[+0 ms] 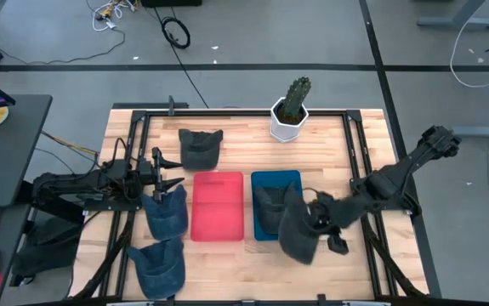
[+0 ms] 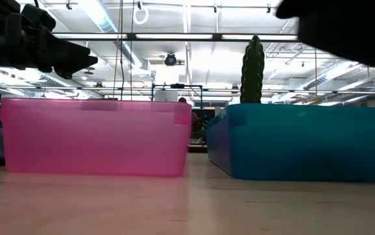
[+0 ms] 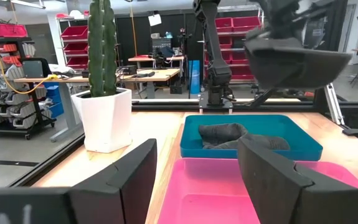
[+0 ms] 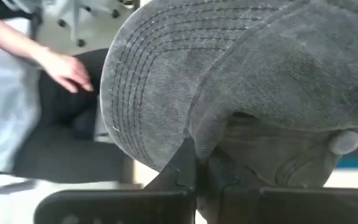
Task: Pick & Place hat
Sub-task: Put the bottom gray cap into the bin, then put the gray cap into the blue bin
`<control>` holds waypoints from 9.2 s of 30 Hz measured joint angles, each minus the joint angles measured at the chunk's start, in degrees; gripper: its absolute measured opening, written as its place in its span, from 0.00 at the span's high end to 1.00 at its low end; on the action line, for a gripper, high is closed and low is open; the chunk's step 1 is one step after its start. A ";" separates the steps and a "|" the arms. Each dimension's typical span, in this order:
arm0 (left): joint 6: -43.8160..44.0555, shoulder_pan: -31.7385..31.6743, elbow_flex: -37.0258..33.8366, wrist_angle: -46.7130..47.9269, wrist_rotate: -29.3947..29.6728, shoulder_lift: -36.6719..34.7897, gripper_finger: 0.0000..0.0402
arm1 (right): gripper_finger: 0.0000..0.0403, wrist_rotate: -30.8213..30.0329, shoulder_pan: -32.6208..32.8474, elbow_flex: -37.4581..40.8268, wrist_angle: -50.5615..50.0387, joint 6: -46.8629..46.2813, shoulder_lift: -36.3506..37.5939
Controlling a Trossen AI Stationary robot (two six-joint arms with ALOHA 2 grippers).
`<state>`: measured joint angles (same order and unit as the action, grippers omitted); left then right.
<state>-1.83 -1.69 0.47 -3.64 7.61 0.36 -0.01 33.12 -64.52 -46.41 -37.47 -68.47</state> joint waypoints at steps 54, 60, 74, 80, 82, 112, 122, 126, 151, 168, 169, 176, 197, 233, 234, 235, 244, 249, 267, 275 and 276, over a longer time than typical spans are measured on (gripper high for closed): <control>0.00 -0.02 0.00 0.02 0.00 -0.01 0.43 | 0.98 3.98 -20.78 -0.34 -2.95 39.71 -27.39; 0.00 -0.01 -0.02 0.01 0.00 -0.01 0.43 | 0.88 4.05 -20.78 -0.32 -2.86 38.69 -27.43; 0.00 -0.01 -0.01 0.02 -0.02 -0.01 0.43 | 0.58 4.53 -20.78 -0.82 -3.50 36.41 -27.34; 0.00 0.00 0.00 0.00 0.00 -0.01 0.43 | 0.51 4.74 -20.76 -5.82 -5.89 36.32 -27.34; 0.00 -0.02 0.00 0.01 0.00 -0.01 0.43 | 0.50 4.72 -20.76 -7.52 -5.72 36.42 -27.34; 0.00 -0.02 0.00 0.31 -0.04 0.00 0.43 | 0.49 3.49 -24.91 -7.99 8.89 39.83 -31.96; 0.02 0.00 0.00 0.46 0.00 -0.02 0.43 | 0.49 3.45 -25.08 -7.99 8.43 37.92 -37.48; 0.00 -0.01 0.00 0.48 -0.02 0.00 0.43 | 0.49 3.52 -25.19 -7.99 9.01 38.05 -38.98; 0.00 0.00 0.00 0.48 -0.02 0.00 0.43 | 0.49 4.08 -25.19 -7.95 9.39 35.57 -30.53; 0.00 0.00 0.00 0.48 -0.01 -0.02 0.43 | 0.49 -0.48 -25.35 -4.48 10.60 27.68 -30.64; 0.00 -0.02 0.00 0.48 0.00 0.00 0.43 | 0.49 -0.40 -25.41 -3.56 10.63 27.71 -30.64; 0.00 -0.02 -0.02 0.48 -0.02 0.00 0.43 | 0.49 -0.39 -25.77 6.14 20.46 27.63 -30.42; 0.01 0.00 0.00 0.49 0.00 0.00 0.43 | 0.49 1.00 -26.22 4.27 29.19 30.46 -25.97; 0.00 0.00 0.00 0.52 -0.02 0.00 0.43 | 0.49 10.03 -38.35 35.49 63.01 34.01 13.49; 0.00 -0.02 0.00 0.52 -0.02 0.00 0.43 | 0.49 10.02 -38.11 37.30 64.70 33.23 15.01; 0.00 0.00 0.00 0.52 -0.02 0.00 0.43 | 0.49 9.57 -37.75 39.22 66.64 32.41 16.62; 0.00 -0.01 -0.01 0.53 -0.03 0.00 0.43 | 0.49 -8.19 -30.02 50.18 74.22 34.10 27.97; 0.00 -0.02 0.00 0.53 -0.02 0.00 0.43 | 0.49 -8.62 -28.73 52.93 75.52 36.04 31.82; 0.00 -0.01 0.00 0.53 -0.02 0.00 0.43 | 0.49 -8.14 -28.76 63.71 81.74 37.05 45.19; 0.02 -0.01 -0.02 0.52 0.00 0.00 0.43 | 0.49 -7.96 -28.76 63.61 82.18 43.39 50.92; 0.02 -0.02 -0.02 0.50 -0.01 0.00 0.43 | 0.49 -7.96 -28.76 63.61 81.79 43.95 51.73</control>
<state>-1.80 -1.72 0.45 -3.14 7.60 0.36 -7.97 4.36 -0.91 35.38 6.48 -16.73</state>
